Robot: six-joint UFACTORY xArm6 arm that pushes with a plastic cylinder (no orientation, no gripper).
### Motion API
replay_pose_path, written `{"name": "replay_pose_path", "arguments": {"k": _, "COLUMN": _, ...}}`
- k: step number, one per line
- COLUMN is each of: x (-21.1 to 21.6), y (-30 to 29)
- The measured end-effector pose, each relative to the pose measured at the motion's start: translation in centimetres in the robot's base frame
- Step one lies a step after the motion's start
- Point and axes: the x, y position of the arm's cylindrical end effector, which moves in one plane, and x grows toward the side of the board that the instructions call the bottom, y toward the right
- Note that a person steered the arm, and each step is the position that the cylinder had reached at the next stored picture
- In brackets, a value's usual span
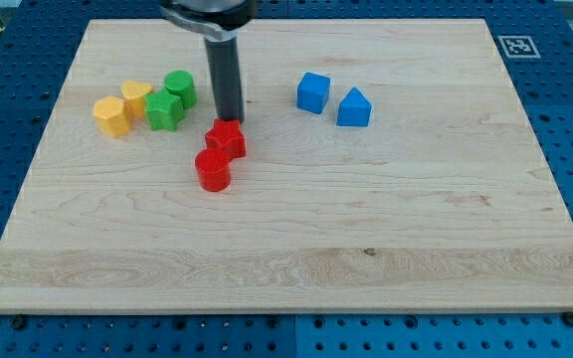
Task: Slide green star along with green circle towards top left
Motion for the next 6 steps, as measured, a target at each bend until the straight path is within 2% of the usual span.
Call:
{"name": "replay_pose_path", "arguments": {"k": 2, "x": 2.5, "y": -1.7}}
{"name": "replay_pose_path", "arguments": {"k": 3, "x": 2.9, "y": -5.2}}
{"name": "replay_pose_path", "arguments": {"k": 4, "x": 2.9, "y": -10.6}}
{"name": "replay_pose_path", "arguments": {"k": 5, "x": 2.7, "y": -11.2}}
{"name": "replay_pose_path", "arguments": {"k": 6, "x": 0.4, "y": -11.2}}
